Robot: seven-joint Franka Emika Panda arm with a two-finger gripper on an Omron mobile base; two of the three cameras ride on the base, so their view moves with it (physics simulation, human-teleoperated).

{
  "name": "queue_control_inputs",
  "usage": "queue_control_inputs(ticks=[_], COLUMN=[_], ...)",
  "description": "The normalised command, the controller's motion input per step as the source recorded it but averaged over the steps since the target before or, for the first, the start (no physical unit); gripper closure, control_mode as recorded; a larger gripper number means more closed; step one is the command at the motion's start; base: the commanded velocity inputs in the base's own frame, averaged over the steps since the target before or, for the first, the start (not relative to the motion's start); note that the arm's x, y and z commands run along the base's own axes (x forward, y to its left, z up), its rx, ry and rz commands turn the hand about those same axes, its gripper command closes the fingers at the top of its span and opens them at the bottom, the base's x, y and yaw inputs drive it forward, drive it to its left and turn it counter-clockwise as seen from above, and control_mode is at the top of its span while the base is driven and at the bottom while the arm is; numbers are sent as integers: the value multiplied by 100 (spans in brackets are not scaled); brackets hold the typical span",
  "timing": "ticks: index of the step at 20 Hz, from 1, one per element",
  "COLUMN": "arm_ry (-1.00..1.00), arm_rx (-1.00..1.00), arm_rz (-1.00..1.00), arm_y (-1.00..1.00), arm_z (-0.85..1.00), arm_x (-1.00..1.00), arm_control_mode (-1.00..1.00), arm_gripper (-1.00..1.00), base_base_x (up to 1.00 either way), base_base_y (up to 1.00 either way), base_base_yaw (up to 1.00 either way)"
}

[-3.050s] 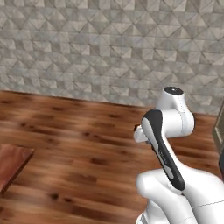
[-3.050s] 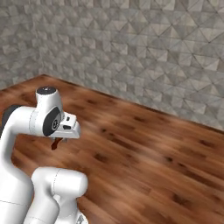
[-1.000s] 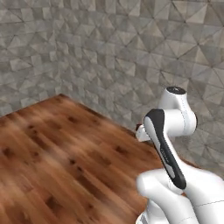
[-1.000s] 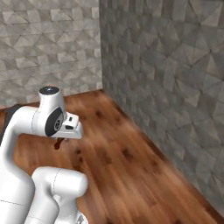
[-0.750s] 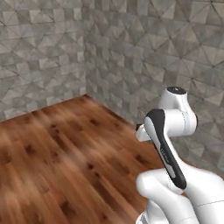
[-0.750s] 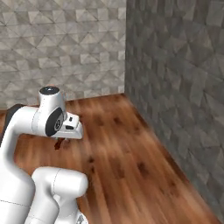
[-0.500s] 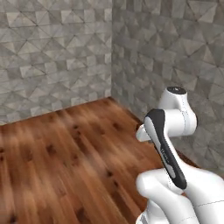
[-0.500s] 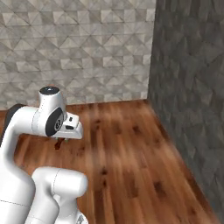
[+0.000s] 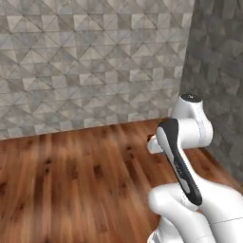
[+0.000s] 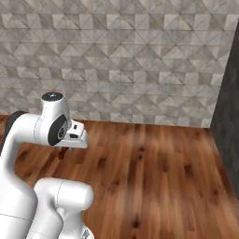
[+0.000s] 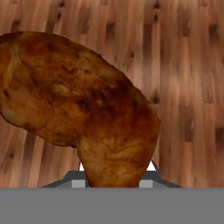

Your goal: Take the chicken drumsticks from the pan and place one on each plate on the dining counter.

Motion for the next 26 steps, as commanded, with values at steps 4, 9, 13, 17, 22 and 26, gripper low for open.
queue_control_inputs(ticks=[4,9,13,17,22,26], arm_ry=[0,0,0,0,0,0], arm_rx=[0,0,0,0,0,0], arm_rz=[0,0,0,0,0,0], arm_y=[0,0,0,0,0,0], arm_z=[0,0,0,0,0,0], arm_x=[0,0,0,0,0,0], arm_control_mode=[100,100,100,100,100,100], arm_gripper=[100,100,100,100,100,100], base_base_x=[100,100,100,100,100,99], base_base_y=[4,3,3,1,0,5], base_base_yaw=[45,36,33,38,44,52])
